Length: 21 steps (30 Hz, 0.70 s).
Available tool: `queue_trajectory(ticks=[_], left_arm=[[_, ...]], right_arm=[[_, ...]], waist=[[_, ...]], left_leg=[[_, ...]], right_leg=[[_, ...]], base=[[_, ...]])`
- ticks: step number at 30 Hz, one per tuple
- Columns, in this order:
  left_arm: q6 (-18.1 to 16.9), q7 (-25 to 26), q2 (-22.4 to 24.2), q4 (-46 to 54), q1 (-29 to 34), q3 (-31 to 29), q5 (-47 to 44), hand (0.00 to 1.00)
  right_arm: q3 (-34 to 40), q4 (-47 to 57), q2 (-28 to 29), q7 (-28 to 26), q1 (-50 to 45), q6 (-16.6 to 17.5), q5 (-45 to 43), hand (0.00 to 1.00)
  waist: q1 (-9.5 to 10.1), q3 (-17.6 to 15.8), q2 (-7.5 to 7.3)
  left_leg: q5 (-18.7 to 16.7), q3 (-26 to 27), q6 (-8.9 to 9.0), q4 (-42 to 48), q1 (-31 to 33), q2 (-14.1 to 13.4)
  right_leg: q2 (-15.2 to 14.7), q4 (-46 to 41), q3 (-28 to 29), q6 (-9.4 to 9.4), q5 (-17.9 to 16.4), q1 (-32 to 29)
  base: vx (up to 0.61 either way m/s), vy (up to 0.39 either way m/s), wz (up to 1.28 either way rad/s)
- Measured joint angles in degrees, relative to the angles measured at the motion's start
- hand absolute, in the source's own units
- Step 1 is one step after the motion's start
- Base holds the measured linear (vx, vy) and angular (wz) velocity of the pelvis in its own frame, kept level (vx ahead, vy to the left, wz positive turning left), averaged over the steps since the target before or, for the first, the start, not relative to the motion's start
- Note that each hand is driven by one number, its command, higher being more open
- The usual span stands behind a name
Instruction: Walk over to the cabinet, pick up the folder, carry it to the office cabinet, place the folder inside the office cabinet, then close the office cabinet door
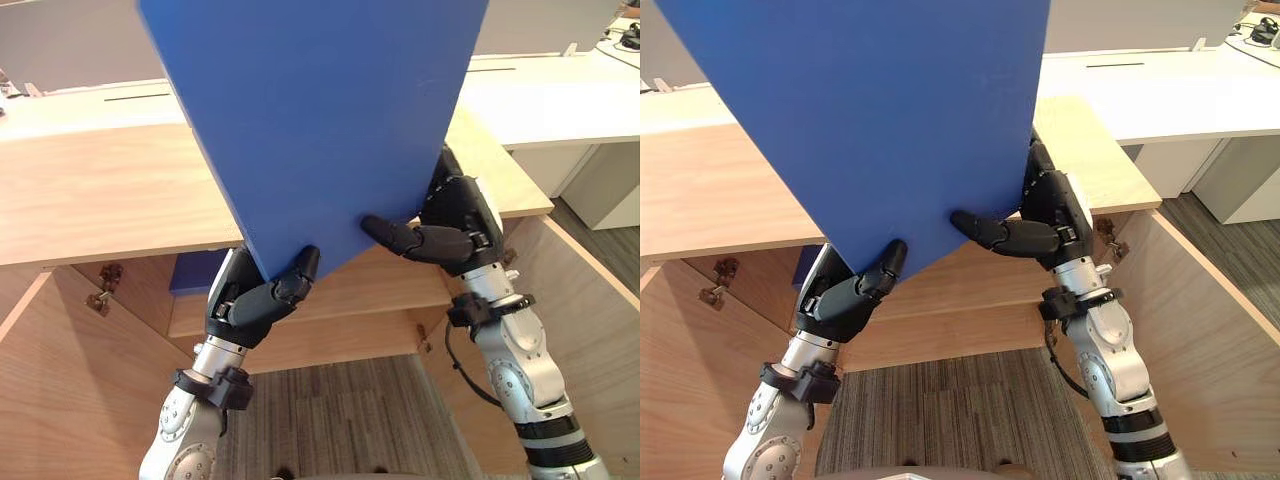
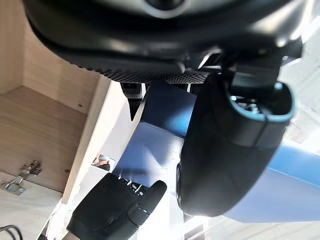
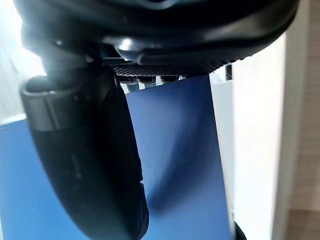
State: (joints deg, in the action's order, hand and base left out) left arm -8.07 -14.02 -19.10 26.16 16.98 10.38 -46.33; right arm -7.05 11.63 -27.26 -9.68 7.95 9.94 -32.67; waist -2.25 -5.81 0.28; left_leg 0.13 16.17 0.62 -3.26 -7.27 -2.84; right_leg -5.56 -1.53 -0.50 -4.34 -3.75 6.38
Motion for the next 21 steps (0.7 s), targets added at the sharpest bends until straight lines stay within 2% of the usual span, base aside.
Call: queue_trajectory(ticks=[6,9,11,12,17,21], left_arm=[[0.4,-0.1,-4.0,-0.1,0.0,-0.5,-3.3,0.0],[0.4,-0.4,-4.6,-0.2,0.0,-2.2,-3.7,0.0],[0.3,-0.6,-4.1,-0.2,0.0,-3.7,-3.1,0.0],[0.3,-1.0,-3.4,-0.2,0.0,-4.4,-2.6,1.0],[-0.5,-1.3,3.1,-0.2,-0.6,-7.7,3.3,1.0],[-1.9,2.2,8.4,-0.5,-0.5,-12.5,12.4,1.0]], right_arm=[[-1.0,-1.9,-4.6,-2.5,0.9,-1.0,-3.4,0.0],[-0.9,-2.0,-4.4,-3.6,0.9,-1.1,-4.6,0.0],[-0.4,-1.8,-1.8,-4.3,0.9,-1.1,-5.6,0.0],[0.0,-1.7,0.6,-4.5,0.9,-1.1,-5.5,0.0],[0.9,-0.8,7.9,-3.6,0.2,-1.1,-2.5,0.0],[1.1,1.6,12.4,-2.2,-0.3,-1.8,1.0,0.0]], waist=[[0.02,0.0,0.04],[0.0,0.1,0.12],[0.03,0.2,0.3],[0.1,0.2,0.32],[0.98,0.3,0.4],[1.54,0.4,0.57]], left_leg=[[0.0,-0.8,-0.03,0.0,0.3,0.0],[0.1,-1.1,-0.04,0.0,0.4,0.0],[0.1,-1.3,-0.04,0.0,0.5,0.0],[0.1,-1.3,-0.05,0.0,0.6,0.0],[0.1,-1.5,-0.07,0.0,0.6,0.0],[0.2,-2.3,-0.07,0.0,0.7,0.0]], right_leg=[[0.0,0.0,-0.7,0.0,0.0,0.0],[0.0,0.0,-1.0,0.0,0.0,0.0],[0.0,0.0,-1.2,0.0,0.0,0.0],[0.0,0.0,-1.3,0.0,0.0,0.0],[0.0,0.0,-1.4,0.0,0.0,0.1],[0.0,0.0,-2.2,0.01,0.0,0.4]], base=[[-0.01,-0.027,0.05],[-0.01,-0.035,0.05],[-0.01,-0.031,0.05],[-0.01,-0.027,0.04],[0.0,-0.006,0.0],[-0.02,-0.031,0.1]])
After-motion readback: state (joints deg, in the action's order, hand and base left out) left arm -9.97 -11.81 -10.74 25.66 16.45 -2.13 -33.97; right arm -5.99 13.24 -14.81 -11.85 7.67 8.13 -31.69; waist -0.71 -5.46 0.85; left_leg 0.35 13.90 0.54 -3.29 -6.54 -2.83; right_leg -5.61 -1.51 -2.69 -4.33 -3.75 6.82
